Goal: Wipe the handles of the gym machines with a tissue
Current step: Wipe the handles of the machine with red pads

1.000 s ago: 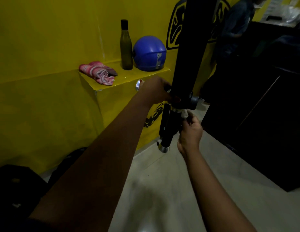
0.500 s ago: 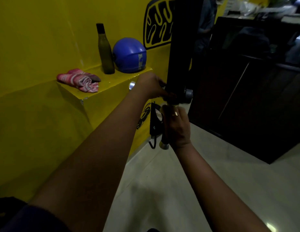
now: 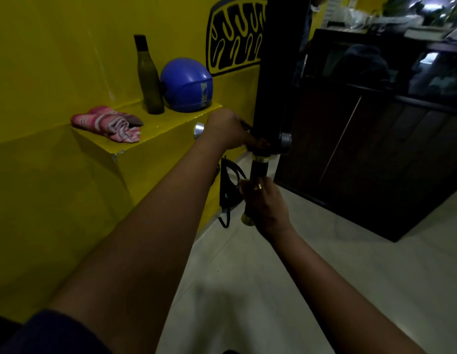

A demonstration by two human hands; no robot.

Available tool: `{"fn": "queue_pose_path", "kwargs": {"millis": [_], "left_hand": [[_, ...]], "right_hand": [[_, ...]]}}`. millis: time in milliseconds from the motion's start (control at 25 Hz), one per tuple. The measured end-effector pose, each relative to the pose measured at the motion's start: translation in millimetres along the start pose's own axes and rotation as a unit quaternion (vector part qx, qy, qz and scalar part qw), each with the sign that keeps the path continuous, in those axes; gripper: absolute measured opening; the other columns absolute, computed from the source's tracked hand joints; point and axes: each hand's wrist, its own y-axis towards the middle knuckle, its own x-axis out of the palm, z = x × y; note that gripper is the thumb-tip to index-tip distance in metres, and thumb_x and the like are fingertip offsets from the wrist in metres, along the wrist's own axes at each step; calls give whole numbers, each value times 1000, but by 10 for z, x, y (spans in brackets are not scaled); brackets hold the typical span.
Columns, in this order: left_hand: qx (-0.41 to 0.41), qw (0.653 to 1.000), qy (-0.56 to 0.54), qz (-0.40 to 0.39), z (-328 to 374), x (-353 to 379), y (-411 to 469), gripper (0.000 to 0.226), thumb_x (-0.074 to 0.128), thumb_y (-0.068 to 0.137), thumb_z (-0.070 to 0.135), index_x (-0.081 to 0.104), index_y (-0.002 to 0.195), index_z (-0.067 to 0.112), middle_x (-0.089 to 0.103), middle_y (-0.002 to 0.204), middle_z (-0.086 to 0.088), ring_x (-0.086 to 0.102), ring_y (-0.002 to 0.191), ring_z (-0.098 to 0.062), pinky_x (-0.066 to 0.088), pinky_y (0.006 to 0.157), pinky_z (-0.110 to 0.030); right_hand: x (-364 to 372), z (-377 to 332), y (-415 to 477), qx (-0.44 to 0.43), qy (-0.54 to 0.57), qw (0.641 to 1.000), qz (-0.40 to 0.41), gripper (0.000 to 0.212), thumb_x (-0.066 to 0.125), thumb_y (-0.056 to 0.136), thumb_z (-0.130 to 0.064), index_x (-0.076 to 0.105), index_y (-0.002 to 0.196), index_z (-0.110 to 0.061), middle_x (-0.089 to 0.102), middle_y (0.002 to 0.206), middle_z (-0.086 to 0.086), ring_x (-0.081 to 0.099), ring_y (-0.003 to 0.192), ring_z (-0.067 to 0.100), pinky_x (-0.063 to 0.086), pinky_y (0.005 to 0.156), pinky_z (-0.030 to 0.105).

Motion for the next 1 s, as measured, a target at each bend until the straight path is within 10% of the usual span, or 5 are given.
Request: {"fn": "queue_pose_path", "kwargs": {"millis": [120,280,480,760,1000], "left_hand": [[26,1000,-7,14,-32,55,-43,53,75,76,49,69,118,16,71,110,-4,65,99,-19,52,89,-35],[45,995,69,53,-111,223,-97,74,71,65,70,61,124,26,68,115,1,58,113,-22,35,106,-43],[49,984,153,81,-101,385,-175,89,77,62,63,45,136,24,55,130,0,44,127,-27,9,118,-56],[42,982,155,97,-129,456,-168,84,75,69,55,39,138,23,48,132,-1,37,130,-26,3,118,-54],[42,981,162,95,-130,479,-156,85,76,68,56,39,137,22,45,132,-2,35,130,-26,4,118,-53]], "right_hand": [[-91,88,302,92,10,995,47,23,45,97,-24,59,108,-8,54,90,-7,48,79,0,46,78,30],[82,-14,-28,78,11,986,145,15,49,98,-13,64,102,-12,63,91,18,53,84,29,49,70,42],[175,25,-144,118,40,975,185,21,64,76,3,61,95,-6,61,89,15,45,85,22,43,64,32],[221,-276,-344,408,288,851,161,13,53,95,-11,60,104,-18,58,96,-8,58,89,14,48,73,27],[109,-42,234,471,331,792,204,17,54,97,-30,66,108,-24,66,91,-11,60,80,-3,45,65,14]]}}
